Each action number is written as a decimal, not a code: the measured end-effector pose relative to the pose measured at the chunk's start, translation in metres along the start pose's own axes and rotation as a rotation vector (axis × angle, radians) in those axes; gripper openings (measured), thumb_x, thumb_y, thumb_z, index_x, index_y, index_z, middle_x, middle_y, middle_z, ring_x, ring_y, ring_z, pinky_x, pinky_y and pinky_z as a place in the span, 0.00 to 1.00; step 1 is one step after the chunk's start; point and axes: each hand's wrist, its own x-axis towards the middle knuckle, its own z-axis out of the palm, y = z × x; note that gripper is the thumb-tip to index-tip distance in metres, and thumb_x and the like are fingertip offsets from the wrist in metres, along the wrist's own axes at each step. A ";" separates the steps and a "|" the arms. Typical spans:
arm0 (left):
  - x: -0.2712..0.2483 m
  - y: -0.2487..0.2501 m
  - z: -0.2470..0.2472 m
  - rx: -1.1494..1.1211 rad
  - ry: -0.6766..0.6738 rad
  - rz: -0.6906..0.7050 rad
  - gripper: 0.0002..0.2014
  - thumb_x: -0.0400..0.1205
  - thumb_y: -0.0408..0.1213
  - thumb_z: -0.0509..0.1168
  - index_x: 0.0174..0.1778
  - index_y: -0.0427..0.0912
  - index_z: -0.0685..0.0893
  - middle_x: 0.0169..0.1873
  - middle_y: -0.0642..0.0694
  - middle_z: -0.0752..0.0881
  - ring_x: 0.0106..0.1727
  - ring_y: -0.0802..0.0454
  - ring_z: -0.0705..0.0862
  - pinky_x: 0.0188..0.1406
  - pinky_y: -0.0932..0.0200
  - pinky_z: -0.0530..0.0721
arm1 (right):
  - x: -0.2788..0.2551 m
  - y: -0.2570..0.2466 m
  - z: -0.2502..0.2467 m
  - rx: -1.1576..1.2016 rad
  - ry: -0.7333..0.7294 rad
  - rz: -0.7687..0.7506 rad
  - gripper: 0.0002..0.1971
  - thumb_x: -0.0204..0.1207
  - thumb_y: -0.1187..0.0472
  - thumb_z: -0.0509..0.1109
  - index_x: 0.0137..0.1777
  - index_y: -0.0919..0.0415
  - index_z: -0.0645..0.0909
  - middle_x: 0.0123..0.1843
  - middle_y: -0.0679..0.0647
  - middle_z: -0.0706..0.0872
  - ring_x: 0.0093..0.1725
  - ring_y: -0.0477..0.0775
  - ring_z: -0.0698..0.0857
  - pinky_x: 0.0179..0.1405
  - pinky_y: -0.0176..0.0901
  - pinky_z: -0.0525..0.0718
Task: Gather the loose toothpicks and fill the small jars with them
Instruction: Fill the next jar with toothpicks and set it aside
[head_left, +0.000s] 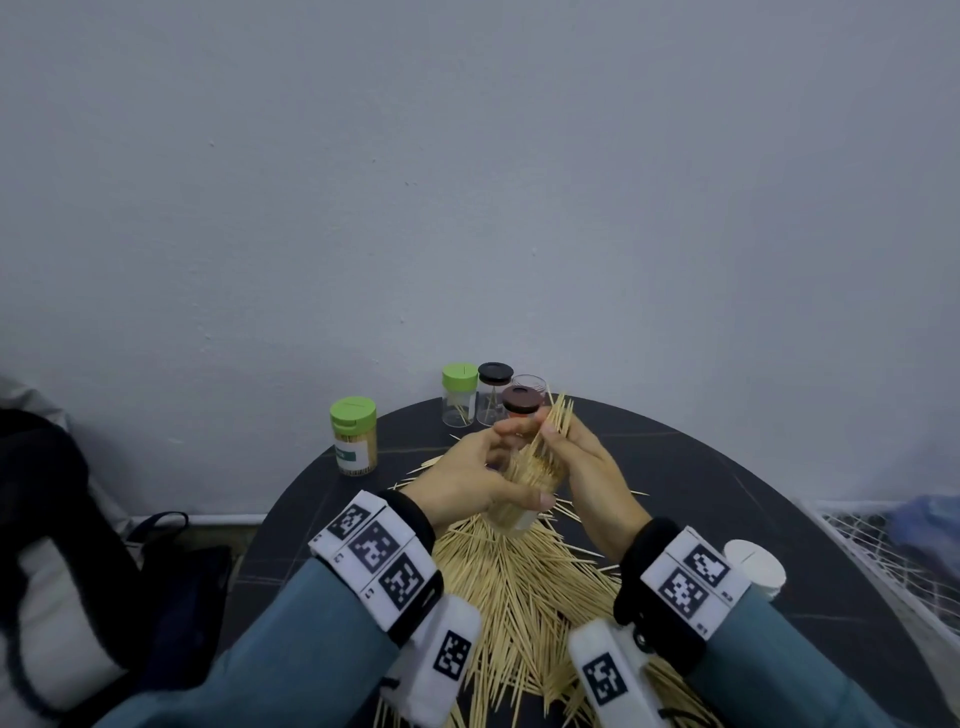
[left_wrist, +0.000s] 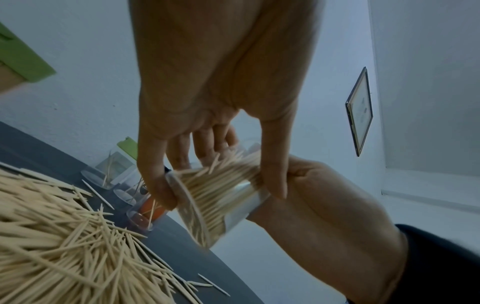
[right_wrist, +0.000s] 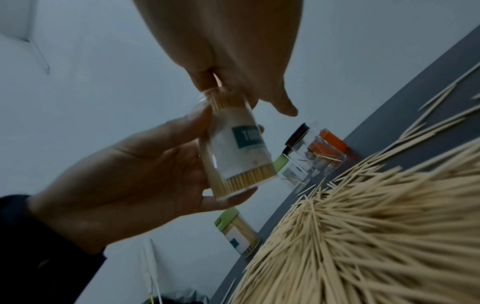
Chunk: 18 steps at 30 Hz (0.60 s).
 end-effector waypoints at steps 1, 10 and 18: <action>0.000 -0.001 0.000 0.007 0.004 0.002 0.31 0.69 0.25 0.76 0.59 0.60 0.74 0.58 0.49 0.82 0.62 0.50 0.80 0.62 0.56 0.80 | 0.000 0.000 0.001 0.020 0.000 -0.004 0.13 0.86 0.66 0.51 0.60 0.72 0.73 0.40 0.49 0.91 0.40 0.43 0.89 0.34 0.34 0.85; -0.003 0.002 0.001 -0.007 -0.048 0.016 0.36 0.71 0.24 0.74 0.72 0.55 0.72 0.56 0.57 0.82 0.57 0.59 0.81 0.49 0.71 0.82 | -0.004 0.006 0.002 -0.007 0.139 -0.062 0.14 0.86 0.60 0.52 0.47 0.58 0.80 0.39 0.46 0.90 0.42 0.42 0.88 0.38 0.31 0.84; -0.001 0.001 0.001 0.014 -0.003 -0.078 0.27 0.69 0.28 0.77 0.62 0.42 0.77 0.51 0.47 0.86 0.55 0.50 0.85 0.57 0.48 0.83 | -0.007 0.009 0.002 0.029 0.087 -0.118 0.11 0.86 0.60 0.50 0.56 0.66 0.71 0.47 0.54 0.90 0.46 0.50 0.90 0.38 0.39 0.87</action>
